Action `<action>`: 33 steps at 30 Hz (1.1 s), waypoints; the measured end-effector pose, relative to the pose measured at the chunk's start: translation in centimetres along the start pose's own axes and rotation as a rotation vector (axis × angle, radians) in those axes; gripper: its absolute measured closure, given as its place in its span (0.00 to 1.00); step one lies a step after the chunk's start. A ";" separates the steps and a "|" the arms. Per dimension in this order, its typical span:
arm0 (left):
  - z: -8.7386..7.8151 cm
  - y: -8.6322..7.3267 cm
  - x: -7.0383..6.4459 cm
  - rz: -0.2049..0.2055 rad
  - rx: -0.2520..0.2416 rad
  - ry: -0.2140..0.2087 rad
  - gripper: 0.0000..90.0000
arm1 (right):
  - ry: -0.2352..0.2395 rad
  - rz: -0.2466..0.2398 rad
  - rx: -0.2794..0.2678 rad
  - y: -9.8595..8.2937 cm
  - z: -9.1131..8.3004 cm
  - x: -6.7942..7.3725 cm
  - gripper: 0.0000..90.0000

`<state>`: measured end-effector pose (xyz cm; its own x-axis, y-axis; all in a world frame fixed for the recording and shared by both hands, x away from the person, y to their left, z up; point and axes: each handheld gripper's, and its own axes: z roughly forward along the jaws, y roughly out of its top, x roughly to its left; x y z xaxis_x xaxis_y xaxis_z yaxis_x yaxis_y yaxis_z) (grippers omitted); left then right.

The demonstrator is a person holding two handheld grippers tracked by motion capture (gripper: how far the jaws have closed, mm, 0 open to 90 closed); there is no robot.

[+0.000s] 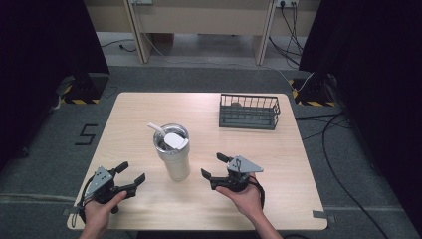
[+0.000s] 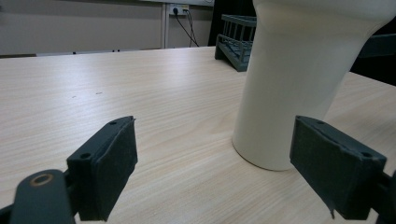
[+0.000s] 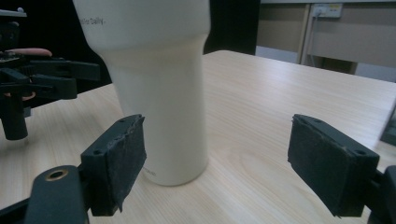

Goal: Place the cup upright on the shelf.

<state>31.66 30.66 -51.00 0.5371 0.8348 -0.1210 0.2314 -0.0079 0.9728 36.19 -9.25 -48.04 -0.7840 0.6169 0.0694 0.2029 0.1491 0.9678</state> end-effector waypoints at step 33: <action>0.1 0.0 0.1 -0.004 0.003 -0.011 0.16 | 0.089 -0.035 0.001 1.0 9.8 3.3 0.10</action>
<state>31.82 30.65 -51.05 0.5452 0.8287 -0.1266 0.2357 -0.0066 0.9718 39.56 0.55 -49.17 -0.8395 0.5404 0.0571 0.1751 0.1695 0.9698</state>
